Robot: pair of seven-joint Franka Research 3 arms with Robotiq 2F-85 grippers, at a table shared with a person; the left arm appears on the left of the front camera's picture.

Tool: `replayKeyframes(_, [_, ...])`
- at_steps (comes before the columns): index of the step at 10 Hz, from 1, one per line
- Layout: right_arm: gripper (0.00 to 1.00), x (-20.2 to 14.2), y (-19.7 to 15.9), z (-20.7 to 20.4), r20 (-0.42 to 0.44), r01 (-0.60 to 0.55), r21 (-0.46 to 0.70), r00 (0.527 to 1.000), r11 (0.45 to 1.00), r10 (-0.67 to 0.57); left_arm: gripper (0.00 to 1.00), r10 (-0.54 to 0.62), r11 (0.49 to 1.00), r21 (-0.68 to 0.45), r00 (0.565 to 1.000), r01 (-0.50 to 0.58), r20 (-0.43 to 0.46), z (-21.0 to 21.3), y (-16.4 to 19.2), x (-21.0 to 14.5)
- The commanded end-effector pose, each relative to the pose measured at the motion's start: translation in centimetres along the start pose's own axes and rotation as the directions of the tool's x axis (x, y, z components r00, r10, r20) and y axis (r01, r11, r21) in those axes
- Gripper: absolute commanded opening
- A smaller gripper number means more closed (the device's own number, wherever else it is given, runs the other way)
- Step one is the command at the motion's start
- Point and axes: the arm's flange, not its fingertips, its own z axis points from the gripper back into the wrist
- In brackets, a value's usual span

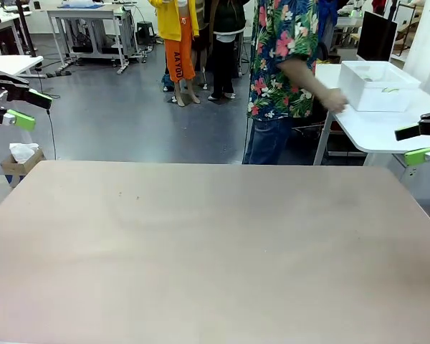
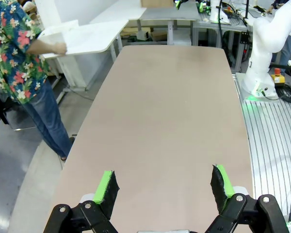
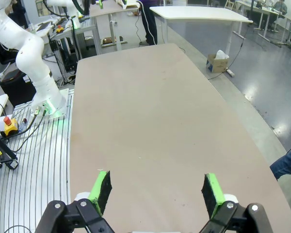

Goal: Stack the cups and store them in the basket.
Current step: Place the stack of Reusable plastic cups into the Pantry Basket.

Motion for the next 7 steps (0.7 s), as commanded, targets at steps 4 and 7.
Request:
replayKeyframes(4, [1.0,0.39,-0.05,0.02,0.023,0.013,-0.002,1.0,1.0,-0.013,1.0,0.01,1.0,0.005,1.0,-0.01,-0.002,0.02,0.1,0.18])
replayKeyframes(7, [1.0,0.39,-0.05,0.02,0.023,0.013,-0.002,1.0,1.0,-0.013,1.0,0.01,1.0,0.005,1.0,-0.01,-0.002,0.02,0.1,0.18])
